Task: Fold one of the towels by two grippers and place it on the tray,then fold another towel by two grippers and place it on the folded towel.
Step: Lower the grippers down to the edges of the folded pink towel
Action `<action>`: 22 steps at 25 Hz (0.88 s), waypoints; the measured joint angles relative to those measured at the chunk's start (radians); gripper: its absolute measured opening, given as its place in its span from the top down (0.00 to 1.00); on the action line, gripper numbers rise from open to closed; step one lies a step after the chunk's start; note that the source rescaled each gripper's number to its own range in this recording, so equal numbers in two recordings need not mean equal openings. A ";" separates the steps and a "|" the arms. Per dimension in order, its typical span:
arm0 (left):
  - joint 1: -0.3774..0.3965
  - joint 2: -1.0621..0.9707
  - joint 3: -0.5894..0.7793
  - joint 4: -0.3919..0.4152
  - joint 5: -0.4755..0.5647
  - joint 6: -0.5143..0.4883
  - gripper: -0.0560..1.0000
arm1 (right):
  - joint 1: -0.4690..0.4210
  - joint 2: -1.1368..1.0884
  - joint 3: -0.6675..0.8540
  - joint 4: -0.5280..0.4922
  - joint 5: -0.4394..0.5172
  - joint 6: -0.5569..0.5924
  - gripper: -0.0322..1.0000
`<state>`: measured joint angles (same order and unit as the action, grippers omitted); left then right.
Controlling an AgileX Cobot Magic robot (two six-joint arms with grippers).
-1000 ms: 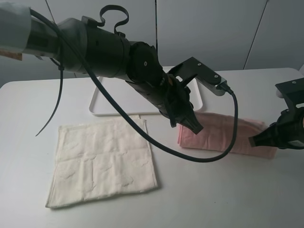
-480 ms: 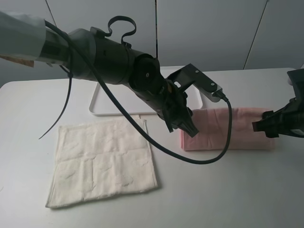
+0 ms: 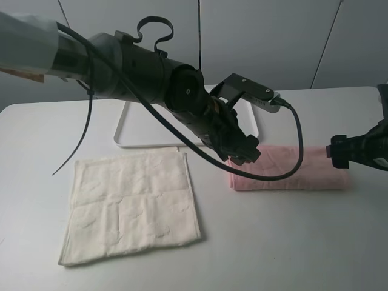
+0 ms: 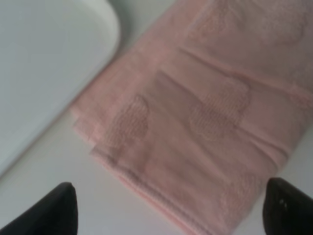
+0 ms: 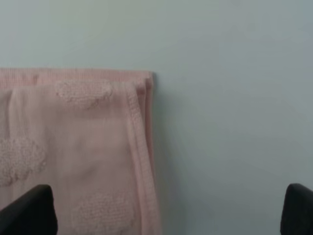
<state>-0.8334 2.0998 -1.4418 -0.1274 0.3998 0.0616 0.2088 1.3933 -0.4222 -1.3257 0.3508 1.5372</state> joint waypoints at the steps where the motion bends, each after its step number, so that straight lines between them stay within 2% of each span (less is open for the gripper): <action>1: 0.011 0.008 -0.025 -0.003 0.037 -0.021 0.02 | 0.000 0.014 -0.021 0.069 0.001 -0.055 0.00; 4: 0.039 0.036 -0.110 -0.003 0.176 -0.089 0.02 | 0.000 0.064 -0.093 0.298 0.037 -0.269 0.00; 8: 0.052 0.078 -0.221 0.001 0.289 -0.181 0.01 | 0.000 0.134 -0.213 0.576 0.156 -0.574 0.00; 13: 0.055 0.173 -0.350 0.001 0.430 -0.209 0.01 | -0.029 0.161 -0.347 0.797 0.253 -0.812 0.00; 18: 0.055 0.245 -0.430 -0.005 0.481 -0.226 0.01 | -0.175 0.161 -0.426 1.101 0.314 -1.139 0.00; 22: 0.055 0.283 -0.474 -0.006 0.505 -0.249 0.06 | -0.235 0.163 -0.434 1.208 0.375 -1.289 0.01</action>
<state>-0.7786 2.3827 -1.9160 -0.1338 0.9043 -0.1873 -0.0266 1.5560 -0.8563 -0.1176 0.7255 0.2485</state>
